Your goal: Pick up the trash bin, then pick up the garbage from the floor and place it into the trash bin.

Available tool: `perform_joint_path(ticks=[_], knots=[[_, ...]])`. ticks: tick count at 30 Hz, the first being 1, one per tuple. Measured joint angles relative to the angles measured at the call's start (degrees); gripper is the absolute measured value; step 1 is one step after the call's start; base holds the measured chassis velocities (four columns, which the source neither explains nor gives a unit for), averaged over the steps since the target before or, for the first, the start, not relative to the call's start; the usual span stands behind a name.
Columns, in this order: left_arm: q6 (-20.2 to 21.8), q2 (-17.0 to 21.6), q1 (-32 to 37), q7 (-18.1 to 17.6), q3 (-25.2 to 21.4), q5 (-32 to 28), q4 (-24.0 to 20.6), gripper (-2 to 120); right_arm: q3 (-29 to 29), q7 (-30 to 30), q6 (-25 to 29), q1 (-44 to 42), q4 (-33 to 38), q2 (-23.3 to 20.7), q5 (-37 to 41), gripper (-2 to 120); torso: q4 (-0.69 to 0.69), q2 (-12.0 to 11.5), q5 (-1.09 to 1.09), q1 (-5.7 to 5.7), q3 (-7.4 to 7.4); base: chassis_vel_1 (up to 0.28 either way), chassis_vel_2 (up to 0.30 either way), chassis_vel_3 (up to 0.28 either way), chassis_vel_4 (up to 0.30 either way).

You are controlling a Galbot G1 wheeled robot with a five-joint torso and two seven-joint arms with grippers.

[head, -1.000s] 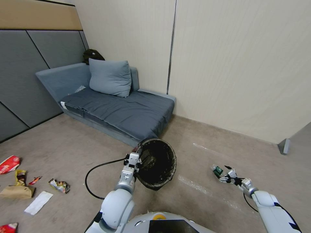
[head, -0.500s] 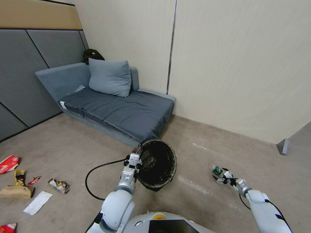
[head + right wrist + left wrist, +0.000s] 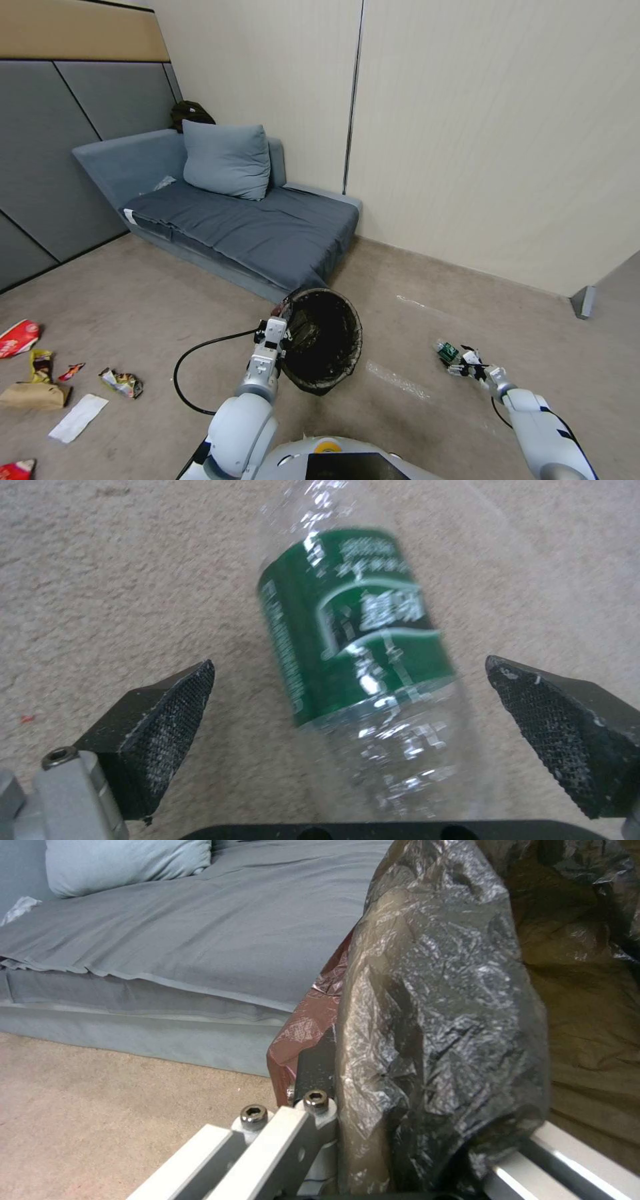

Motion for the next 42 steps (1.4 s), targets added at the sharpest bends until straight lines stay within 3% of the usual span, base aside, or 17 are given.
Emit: perform_joint_path(ticks=[6,14,20,27,35,36,38,41,42], knots=[[0.0,-0.2,0.0,0.0,0.2,0.3,-0.1,1,0.1,0.0,0.3,0.1,-0.6,0.7,0.1,91,0.01,0.0,0.00,0.00,0.00,0.000,0.000,0.000,0.000],[0.0,-0.4,-0.1,0.1,0.2,0.4,0.0,1,0.1,-0.1,0.5,-0.1,-1.0,0.8,0.4,67,0.00,0.0,0.00,0.00,0.00,0.000,0.000,0.000,0.000],[0.0,-0.3,-0.4,0.2,0.2,0.4,0.3,1,0.2,-0.1,0.7,-0.2,-0.9,0.9,0.9,42,0.00,0.0,0.00,0.00,0.00,0.000,0.000,0.000,0.000],[0.0,-0.2,-0.6,0.2,0.2,0.2,0.5,1,0.3,0.2,0.9,-0.4,-0.7,1.0,1.3,27,0.00,0.0,0.00,0.00,0.00,0.000,0.000,0.000,0.000],[0.0,-0.4,-0.6,0.2,0.3,0.2,0.7,1,-0.4,3.7,2.8,-1.0,0.8,1.9,4.7,26,0.00,0.0,-0.01,0.00,0.00,0.000,0.000,0.000,0.000],[0.0,-0.5,-0.6,0.3,0.5,0.2,0.9,1,-1.2,5.2,3.9,-2.3,4.0,2.9,9.3,26,0.02,0.0,0.03,0.00,0.00,0.000,0.000,0.000,0.000],[0.0,-0.5,-0.6,0.2,0.6,0.2,1.0,1,-1.4,5.7,3.8,-3.6,7.1,3.4,10.8,26,0.02,0.0,0.01,0.00,0.00,0.000,0.000,0.000,0.000],[0.0,0.1,-0.6,0.3,0.7,-0.2,1.0,1,-2.1,7.4,3.3,-8.2,18.2,5.2,15.5,26,0.01,0.0,0.01,0.00,0.00,0.000,0.000,0.000,0.000],[0.0,0.1,-0.6,0.3,0.7,-0.2,1.0,1,-2.1,7.4,3.3,-8.2,18.2,5.2,15.5,26,0.01,0.0,0.01,0.00,0.00,0.000,0.000,0.000,0.000]])
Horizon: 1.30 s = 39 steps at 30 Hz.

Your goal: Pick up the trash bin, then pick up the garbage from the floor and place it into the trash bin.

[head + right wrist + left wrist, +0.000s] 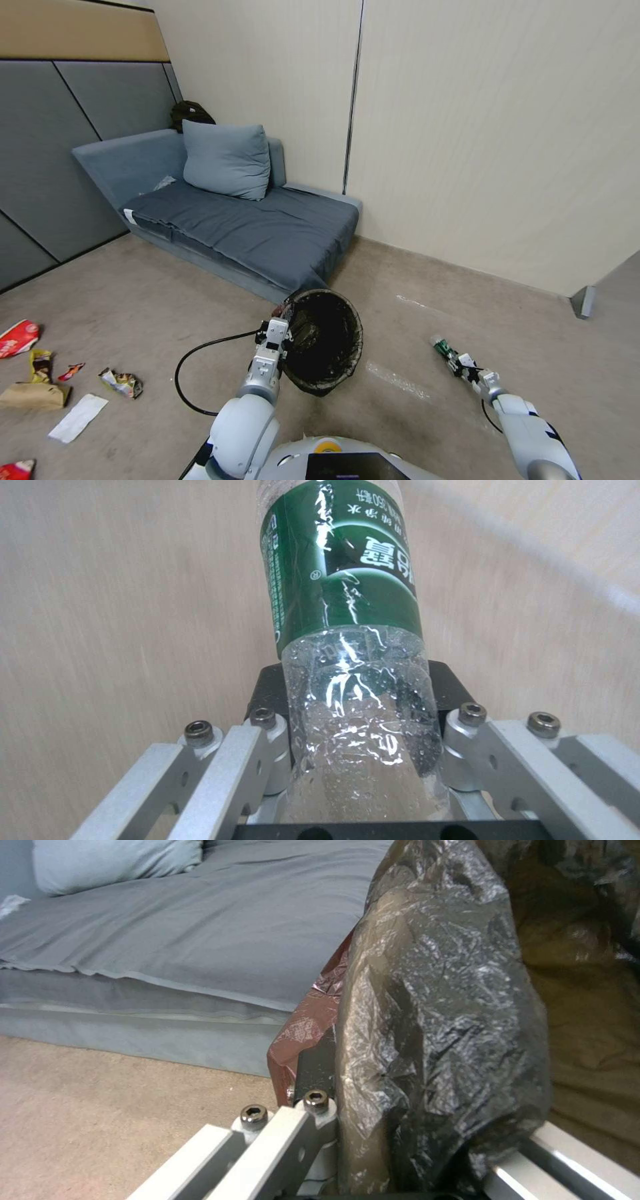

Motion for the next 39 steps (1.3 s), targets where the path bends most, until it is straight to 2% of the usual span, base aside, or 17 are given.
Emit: perform_joint_path(ticks=[3,5,8,9,11,12,16,17,20,21,24,28,39], knots=[[0.0,0.4,-0.2,0.0,-0.1,-0.3,0.1,1,-0.3,0.8,-1.1,-4.7,10.5,0.9,3.7,26,0.02,0.0,-0.03,0.00,0.00,0.000,0.000,0.000,0.000],[0.0,0.4,-0.3,0.0,-0.1,-0.4,0.1,1,-0.4,0.9,-1.2,-5.4,12.0,1.0,4.2,26,0.00,0.0,-0.02,0.00,0.00,0.000,0.000,0.000,0.000],[0.0,0.3,-0.6,0.0,-0.1,-0.5,0.3,1,-0.4,1.2,-2.6,-10.9,24.0,1.9,7.7,26,-0.02,0.0,-0.05,0.00,0.00,0.000,0.000,0.000,0.000],[0.0,0.3,-0.6,0.0,-0.1,-0.5,0.3,1,-0.4,1.2,-2.6,-10.9,24.0,1.9,7.7,26,-0.02,0.0,-0.05,0.00,0.00,0.000,0.000,0.000,0.000],[0.0,0.1,-0.6,0.0,-0.1,-0.5,0.3,1,-0.3,1.2,-2.9,-14.5,31.8,3.2,10.5,26,0.00,0.0,-0.01,0.00,0.00,0.000,0.000,0.000,0.000],[0.0,0.1,-0.6,0.0,-0.1,-0.5,0.3,1,-0.3,1.2,-2.9,-14.5,31.8,3.2,10.5,26,0.00,0.0,-0.01,0.00,0.00,0.000,0.000,0.000,0.000],[0.0,0.7,-0.6,0.0,0.0,-0.6,0.3,1,-0.7,0.1,-2.4,-19.3,44.8,5.4,13.5,26,0.00,0.0,-0.02,0.00,0.00,0.000,0.000,0.000,0.000],[0.0,0.7,-0.6,0.0,0.0,-0.6,0.3,1,-0.7,0.1,-2.4,-19.3,44.8,5.4,13.5,26,0.00,0.0,-0.02,0.00,0.00,0.000,0.000,0.000,0.000],[0.0,1.2,-0.5,0.0,-0.1,-0.7,0.3,1,-1.7,-0.8,-2.3,-21.6,52.6,6.2,14.3,26,0.00,0.0,-0.03,0.00,0.00,0.000,0.000,0.000,0.000],[0.0,1.2,-0.5,0.0,-0.1,-0.7,0.3,1,-1.7,-0.8,-2.3,-21.6,52.6,6.2,14.3,26,0.00,0.0,-0.03,0.00,0.00,0.000,0.000,0.000,0.000],[0.0,1.1,-0.5,0.0,-0.2,-0.7,0.3,1,-5.2,-0.9,-2.6,-24.5,60.2,6.4,14.4,26,0.00,0.0,-0.03,0.00,0.00,0.000,0.000,0.000,0.000],[0.0,1.0,-0.5,0.0,-0.2,-0.7,0.3,1,-9.3,-1.0,-2.8,-26.6,64.5,6.1,13.0,26,0.00,0.0,-0.03,0.00,0.00,0.000,0.000,0.000,0.000],[0.0,0.4,-0.9,0.1,0.0,-0.7,0.6,1,-18.0,0.0,-3.7,-27.9,68.2,5.9,7.3,26,0.00,0.0,-0.01,0.00,0.00,0.000,0.000,0.000,0.000]])
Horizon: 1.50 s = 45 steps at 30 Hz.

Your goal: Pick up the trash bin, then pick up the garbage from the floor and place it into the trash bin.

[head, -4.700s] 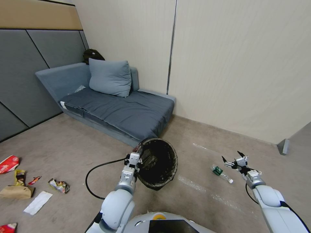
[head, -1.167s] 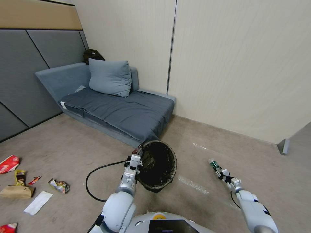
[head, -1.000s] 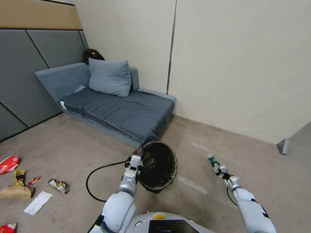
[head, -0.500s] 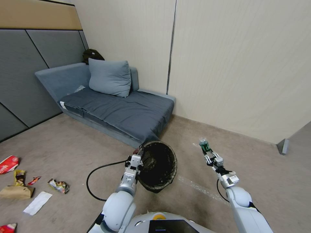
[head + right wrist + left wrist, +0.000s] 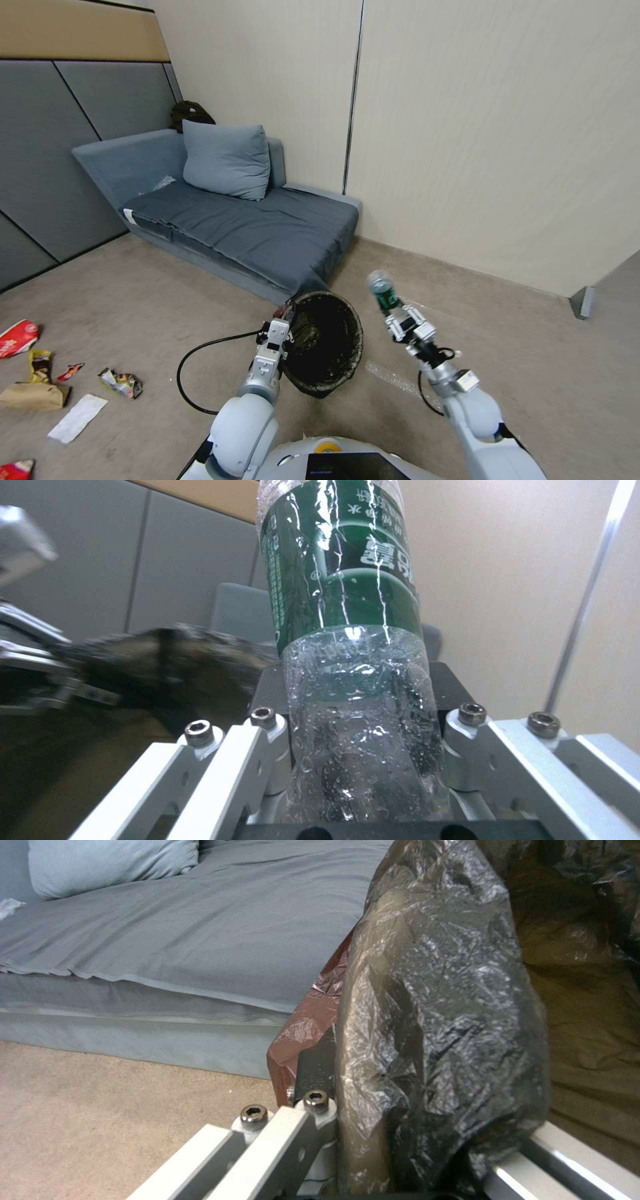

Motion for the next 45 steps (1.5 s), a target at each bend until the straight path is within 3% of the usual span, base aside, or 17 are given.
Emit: perform_joint_path(ticks=[16,32,36,38,42,44,45], knots=[[0.0,-0.6,0.0,0.3,0.3,0.3,0.1,1,-6.3,1.2,-1.0,2.7,-4.4,2.8,-4.3,26,0.00,0.0,0.00,0.00,0.00,0.000,0.000,0.000,0.000],[-0.1,-1.5,0.2,0.4,0.9,1.0,0.2,1,-7.3,2.7,-1.2,5.1,-9.7,3.9,-6.1,26,0.00,0.0,0.00,0.00,0.00,0.000,0.000,0.000,0.000],[-0.1,-1.4,0.2,0.4,0.9,1.1,0.2,1,-7.3,3.2,-1.2,5.3,-10.0,3.8,-6.6,33,0.00,0.0,0.00,0.00,0.00,0.000,0.000,0.000,0.000],[-0.3,-1.4,0.3,0.5,0.9,1.0,0.3,1,-7.7,3.3,-1.3,5.2,-9.9,3.9,-6.8,46,0.00,0.0,0.00,0.00,0.00,0.000,0.000,0.000,0.000],[-0.4,-1.4,0.2,0.5,1.0,0.4,0.4,1,-8.2,3.3,-1.2,4.9,-9.8,4.0,-7.0,58,0.00,0.0,0.01,0.00,0.00,0.000,0.000,0.000,0.000],[-0.4,-1.4,0.2,0.5,1.0,0.4,0.4,1,-8.2,3.3,-1.2,4.9,-9.8,4.0,-7.0,58,0.00,0.0,0.01,0.00,0.00,0.000,0.000,0.000,0.000],[-0.5,-1.2,0.3,0.8,1.0,0.2,0.4,1,-8.2,3.3,-1.1,4.8,-9.8,3.8,-7.0,68,-0.01,0.0,0.01,0.00,0.00,0.000,0.000,0.000,0.000]])
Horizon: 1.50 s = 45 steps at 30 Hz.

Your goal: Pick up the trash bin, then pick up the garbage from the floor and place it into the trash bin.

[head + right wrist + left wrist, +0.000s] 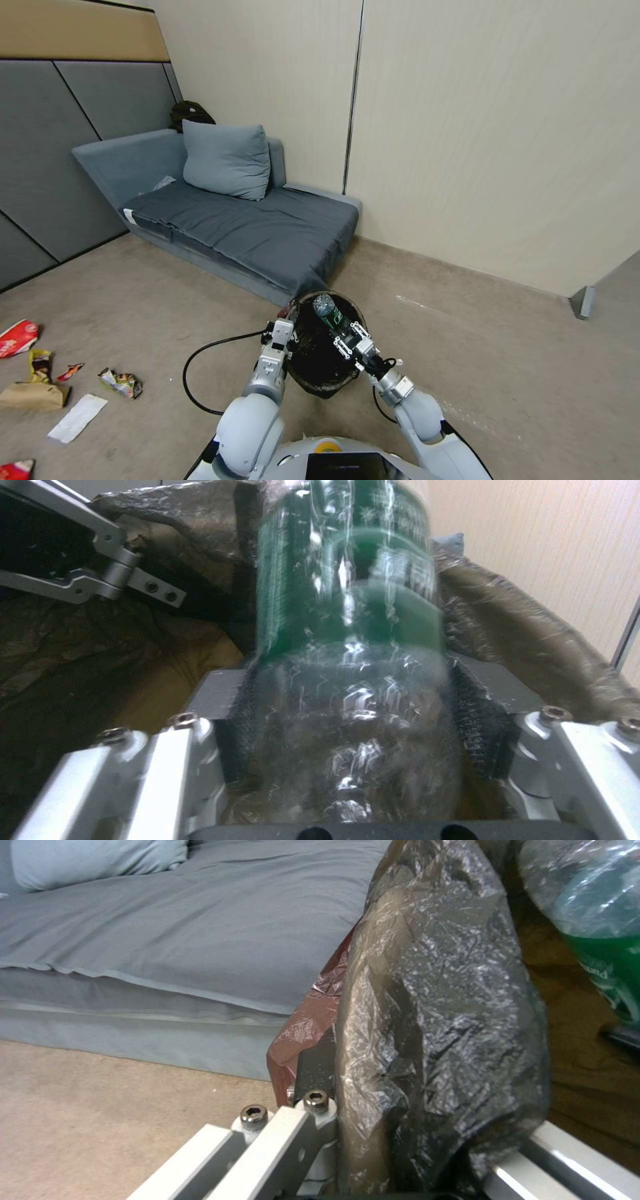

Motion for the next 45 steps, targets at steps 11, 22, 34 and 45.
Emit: perform_joint_path(ticks=[11,22,34,45], knots=[[-0.3,0.2,0.1,0.0,0.3,-0.6,-0.3,1,1.4,0.1,-0.1,-1.0,3.0,-0.7,0.2,104,0.00,0.0,0.00,0.00,0.00,0.000,0.000,0.000,0.000],[-0.4,0.8,0.4,0.2,-0.4,-0.6,-0.9,1,1.7,0.9,0.0,-2.6,10.1,0.4,0.1,114,0.01,0.0,0.00,0.00,0.00,0.000,0.000,0.000,0.000],[-0.8,-0.9,1.3,0.3,-1.2,0.5,-1.0,1,8.4,12.9,-7.1,-10.5,25.0,7.0,-7.9,101,0.00,0.0,-0.01,0.00,0.00,0.000,0.000,0.000,0.000],[-0.9,0.0,1.0,0.3,-2.3,-0.3,-1.6,1,11.8,25.1,-15.7,-18.0,28.2,14.6,-8.9,100,-0.01,0.0,-0.01,0.00,0.00,0.000,0.000,0.000,0.000]])
